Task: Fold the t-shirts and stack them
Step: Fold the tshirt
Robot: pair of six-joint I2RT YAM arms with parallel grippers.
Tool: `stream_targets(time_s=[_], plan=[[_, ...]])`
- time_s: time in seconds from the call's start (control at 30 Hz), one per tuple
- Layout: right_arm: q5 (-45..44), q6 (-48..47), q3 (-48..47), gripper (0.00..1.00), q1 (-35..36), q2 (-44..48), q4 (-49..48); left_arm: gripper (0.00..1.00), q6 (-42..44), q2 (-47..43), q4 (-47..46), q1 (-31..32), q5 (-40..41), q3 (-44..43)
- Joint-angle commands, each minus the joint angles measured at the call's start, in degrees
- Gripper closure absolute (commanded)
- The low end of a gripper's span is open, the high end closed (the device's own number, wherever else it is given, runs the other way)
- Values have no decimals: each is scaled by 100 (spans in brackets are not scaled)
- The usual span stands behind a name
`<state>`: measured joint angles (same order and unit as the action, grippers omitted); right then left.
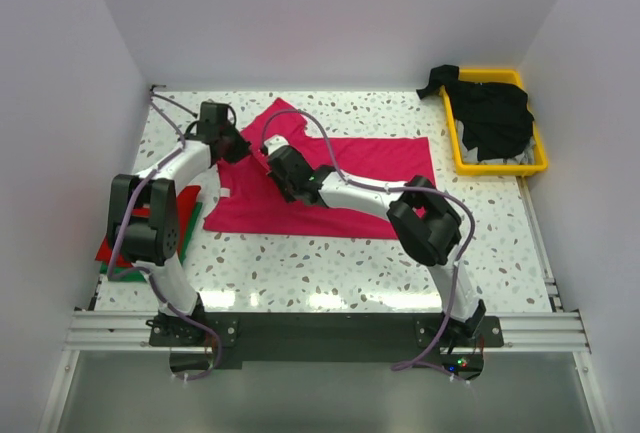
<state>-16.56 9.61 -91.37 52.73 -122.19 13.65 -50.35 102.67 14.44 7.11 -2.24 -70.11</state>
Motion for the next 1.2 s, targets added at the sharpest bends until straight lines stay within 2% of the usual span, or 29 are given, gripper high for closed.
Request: stream_targets(time_s=[0.0, 0.73, 0.83, 0.87, 0.9, 1.0, 1.03, 1.13, 1.17], plan=[[-348, 217, 102, 95, -78, 503, -284, 100, 95, -90, -134, 53, -110, -302], [-357, 533, 339, 94, -430, 644, -416, 100, 78, 183, -116, 220, -171, -689], [-331, 551, 357, 90, -448, 670, -398, 100, 95, 279, -151, 220, -206, -697], [-331, 542, 374, 86, -448, 688, -398, 100, 113, 332, -152, 220, -215, -706], [-339, 534, 392, 78, -456, 697, -372, 100, 130, 358, -152, 220, -224, -724], [-348, 516, 462, 67, -518, 837, -284, 82, 279, 411, -239, 177, -417, -802], [-313, 525, 489, 65, -562, 933, -267, 60, 323, 394, -266, 159, -478, -812], [-129, 630, 682, 57, -702, 1205, -179, 32, 385, 175, -362, 124, -576, -742], [106, 665, 813, 57, -746, 1267, -161, 30, 394, 105, -371, 124, -602, -715]])
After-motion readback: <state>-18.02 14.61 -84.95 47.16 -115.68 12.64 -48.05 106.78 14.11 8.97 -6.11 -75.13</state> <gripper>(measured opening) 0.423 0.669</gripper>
